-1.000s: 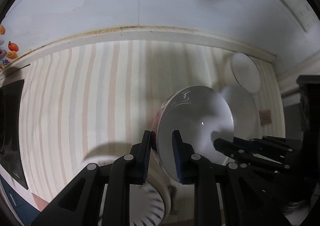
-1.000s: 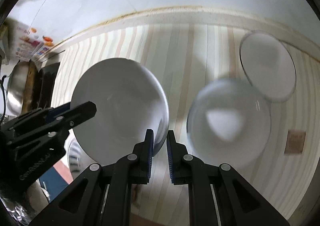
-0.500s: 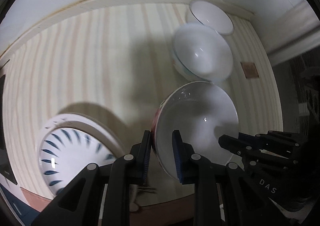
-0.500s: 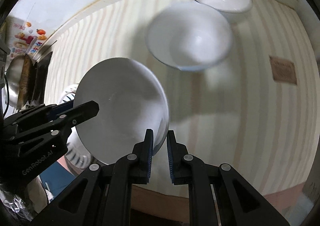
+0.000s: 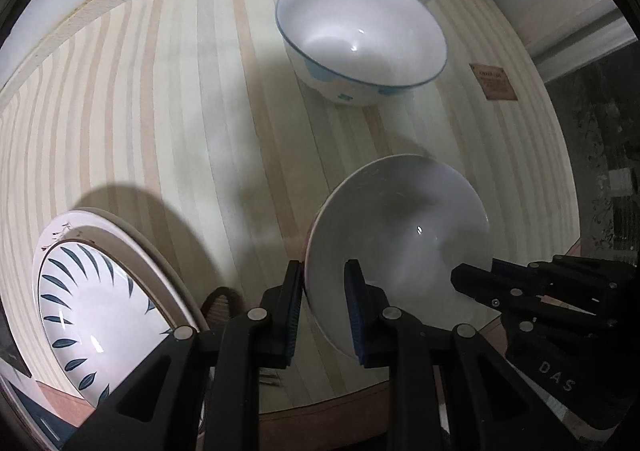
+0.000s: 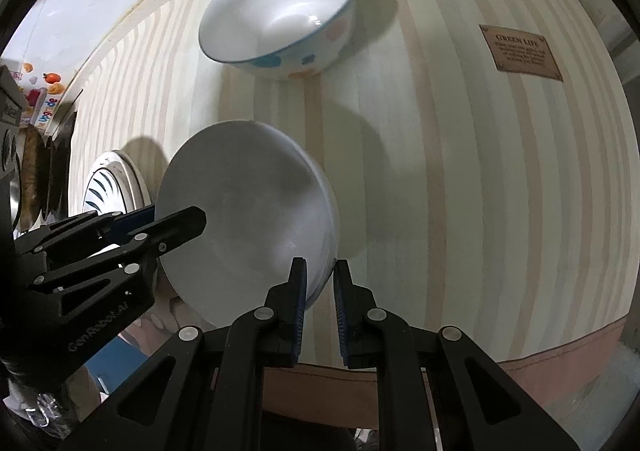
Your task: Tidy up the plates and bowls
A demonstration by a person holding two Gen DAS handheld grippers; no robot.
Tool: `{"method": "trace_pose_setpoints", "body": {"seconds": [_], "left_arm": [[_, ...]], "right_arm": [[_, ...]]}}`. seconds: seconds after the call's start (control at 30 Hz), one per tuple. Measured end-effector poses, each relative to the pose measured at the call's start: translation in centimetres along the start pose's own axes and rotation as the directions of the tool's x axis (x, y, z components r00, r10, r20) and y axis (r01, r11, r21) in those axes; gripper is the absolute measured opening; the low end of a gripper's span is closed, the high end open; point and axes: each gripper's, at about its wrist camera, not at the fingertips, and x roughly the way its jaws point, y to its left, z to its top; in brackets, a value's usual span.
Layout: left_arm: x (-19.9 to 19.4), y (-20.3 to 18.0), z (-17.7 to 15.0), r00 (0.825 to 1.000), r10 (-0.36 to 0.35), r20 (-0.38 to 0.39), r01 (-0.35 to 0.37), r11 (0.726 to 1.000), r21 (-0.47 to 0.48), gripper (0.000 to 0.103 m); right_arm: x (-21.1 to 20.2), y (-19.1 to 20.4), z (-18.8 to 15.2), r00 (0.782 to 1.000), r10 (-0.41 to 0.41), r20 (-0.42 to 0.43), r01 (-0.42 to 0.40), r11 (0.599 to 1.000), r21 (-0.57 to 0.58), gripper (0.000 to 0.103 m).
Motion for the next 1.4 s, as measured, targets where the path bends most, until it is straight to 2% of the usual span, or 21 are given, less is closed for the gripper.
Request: {"method": "trace_pose_setpoints", "body": {"seconds": [0.37, 0.43, 0.53, 0.6, 0.67, 0.7, 0.77, 0.8, 0.93, 1.1, 1.17, 1.2, 1.23, 1.3, 1.33, 1.4], "left_arm": [[1.0, 0.0, 0.4, 0.999, -0.018, -0.042, 0.018, 1.000, 0.000, 0.019], [0.2, 0.5, 0.5, 0.998, -0.032, -0.048, 0.031, 0.999, -0.012, 0.019], [-2.5, 1.6, 1.0, 0.999, -0.040, -0.017, 0.040, 0.999, -0.033, 0.020], [-4.8, 2.6, 2.2, 0.999, -0.039, 0.029, 0.041, 0.998, -0.056, 0.021], [-6.4, 3.7, 4.0, 0.996, -0.047, 0.077, 0.054, 0.994, -0.093, 0.033], [-6.8, 4.1, 4.9, 0.994, -0.052, 0.097, 0.062, 0.992, -0.109, 0.039], [-7.1, 5.2, 7.6, 0.991, -0.040, 0.129, 0.059, 0.987, -0.150, 0.040], [-6.8, 5.6, 8.7, 0.991, -0.044, 0.129, 0.065, 0.984, -0.163, 0.041], [-4.0, 5.7, 12.5, 0.993, -0.085, 0.076, 0.098, 0.978, -0.184, 0.041], [0.1, 4.9, 14.7, 0.997, -0.072, 0.003, 0.072, 0.985, -0.157, 0.041], [1.5, 5.0, 15.1, 0.997, -0.080, -0.019, 0.075, 0.983, -0.169, 0.040], [2.1, 5.1, 15.3, 0.997, -0.079, -0.026, 0.073, 0.982, -0.173, 0.040], [2.4, 5.1, 15.4, 0.997, -0.077, -0.022, 0.072, 0.982, -0.173, 0.030], [2.7, 4.9, 15.3, 0.997, -0.077, -0.023, 0.072, 0.985, -0.154, 0.013], [2.7, 4.7, 15.2, 0.996, -0.081, -0.022, 0.077, 0.986, -0.148, 0.009], [2.5, 4.2, 15.1, 0.997, -0.070, -0.009, 0.068, 0.989, -0.130, 0.007]], "right_arm": [[0.8, 0.0, 0.3, 1.000, 0.014, -0.023, -0.014, 1.000, 0.022, 0.016], [0.7, -0.5, 0.5, 0.999, 0.036, -0.038, -0.035, 0.999, 0.036, 0.018], [-0.6, -1.1, 0.8, 0.997, 0.064, -0.036, -0.062, 0.997, 0.043, 0.018], [-2.6, -1.6, 1.2, 0.996, 0.087, -0.003, -0.086, 0.995, 0.059, 0.018], [-4.9, -2.3, 2.2, 0.992, 0.113, 0.055, -0.117, 0.990, 0.081, 0.024], [-6.0, -2.6, 2.8, 0.988, 0.127, 0.089, -0.135, 0.987, 0.089, 0.034], [-7.5, -3.1, 4.5, 0.977, 0.146, 0.154, -0.163, 0.981, 0.102, 0.051], [-7.9, -3.4, 5.3, 0.973, 0.148, 0.179, -0.168, 0.980, 0.105, 0.054], [-7.1, -4.2, 9.5, 0.965, 0.144, 0.221, -0.175, 0.976, 0.131, 0.054], [-3.2, -4.3, 12.8, 0.973, 0.146, 0.177, -0.174, 0.973, 0.154, 0.054], [-2.0, -4.2, 13.4, 0.976, 0.146, 0.160, -0.171, 0.973, 0.153, 0.053], [-1.4, -4.0, 13.7, 0.978, 0.144, 0.154, -0.167, 0.975, 0.148, 0.048], [-0.9, -4.0, 14.1, 0.979, 0.140, 0.148, -0.162, 0.976, 0.148, 0.042], [0.1, -3.7, 14.6, 0.984, 0.121, 0.130, -0.139, 0.980, 0.142, 0.016], [0.3, -3.5, 14.7, 0.986, 0.101, 0.132, -0.119, 0.983, 0.139, 0.013], [0.5, -3.3, 14.9, 0.986, 0.093, 0.139, -0.112, 0.984, 0.137, 0.012]]}}
